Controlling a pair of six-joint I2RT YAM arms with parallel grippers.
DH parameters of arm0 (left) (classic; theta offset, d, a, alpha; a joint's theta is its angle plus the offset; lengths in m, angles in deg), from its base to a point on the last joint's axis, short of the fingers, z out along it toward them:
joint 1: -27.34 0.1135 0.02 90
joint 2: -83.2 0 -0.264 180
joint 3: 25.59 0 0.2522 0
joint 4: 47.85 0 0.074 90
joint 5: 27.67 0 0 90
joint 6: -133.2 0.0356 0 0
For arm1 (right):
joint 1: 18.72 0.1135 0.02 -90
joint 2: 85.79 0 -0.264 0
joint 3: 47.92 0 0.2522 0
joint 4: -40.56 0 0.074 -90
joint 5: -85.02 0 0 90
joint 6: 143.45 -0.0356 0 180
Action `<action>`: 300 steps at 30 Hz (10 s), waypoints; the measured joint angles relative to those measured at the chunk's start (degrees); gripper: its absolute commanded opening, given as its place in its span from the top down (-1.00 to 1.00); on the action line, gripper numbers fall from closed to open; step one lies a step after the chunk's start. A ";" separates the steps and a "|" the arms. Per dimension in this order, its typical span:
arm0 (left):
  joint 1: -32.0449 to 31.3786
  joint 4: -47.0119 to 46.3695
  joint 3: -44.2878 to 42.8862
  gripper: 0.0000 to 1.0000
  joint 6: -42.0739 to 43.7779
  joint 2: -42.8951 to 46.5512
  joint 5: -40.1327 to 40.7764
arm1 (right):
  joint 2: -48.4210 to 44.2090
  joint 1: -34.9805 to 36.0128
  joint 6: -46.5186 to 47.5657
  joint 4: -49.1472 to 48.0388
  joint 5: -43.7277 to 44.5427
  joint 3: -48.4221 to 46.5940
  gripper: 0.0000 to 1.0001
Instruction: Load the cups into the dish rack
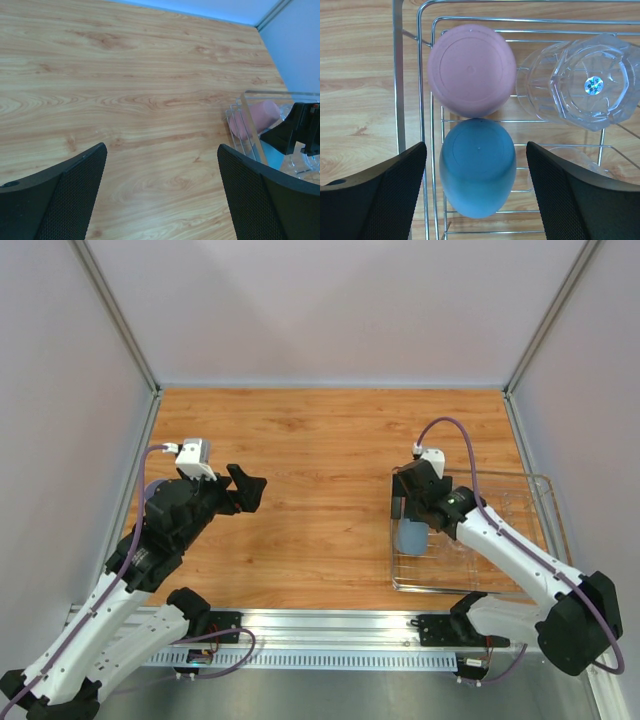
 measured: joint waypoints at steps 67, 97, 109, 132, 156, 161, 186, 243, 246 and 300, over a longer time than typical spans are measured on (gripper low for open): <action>0.00 -1.31 0.85 -1.00 0.61 -1.03 -0.44 | -23.91 14.49 4.28 -27.50 24.74 27.06 0.41; 0.63 8.31 -7.65 -1.00 -0.42 -10.95 7.67 | -22.73 15.32 -3.39 -11.21 21.86 12.85 -1.00; 25.51 26.62 -21.53 -0.98 0.55 -30.05 10.62 | -6.71 -0.22 -5.46 6.49 6.73 -21.20 -1.00; 40.59 12.15 -15.89 -0.22 7.13 -49.37 7.10 | -5.01 -0.52 -7.74 9.62 -0.94 -18.69 -1.00; 29.20 -0.59 -16.92 1.00 -3.78 -35.65 -12.28 | -0.26 -0.50 -16.37 -0.59 -15.65 -22.40 -1.00; 20.46 -27.91 -12.00 1.00 -12.00 -29.14 -21.09 | 1.77 -0.52 -21.35 -7.19 -18.12 -25.62 -1.00; 14.91 -72.83 -10.58 1.00 -29.11 -36.22 -35.21 | 17.35 3.54 -46.64 -46.21 -23.15 -33.16 -1.00; 12.04 -18.10 -14.01 -1.00 0.74 -15.93 -17.70 | -28.83 34.58 -2.29 -9.11 31.85 3.08 0.96; 12.04 -16.52 -12.39 -1.00 0.76 -15.23 -18.10 | -26.56 43.87 -7.56 -1.79 42.07 3.17 0.96; 12.04 -8.02 -1.42 -1.00 -0.13 2.78 -16.41 | -12.28 53.94 -66.34 35.91 52.43 0.72 0.96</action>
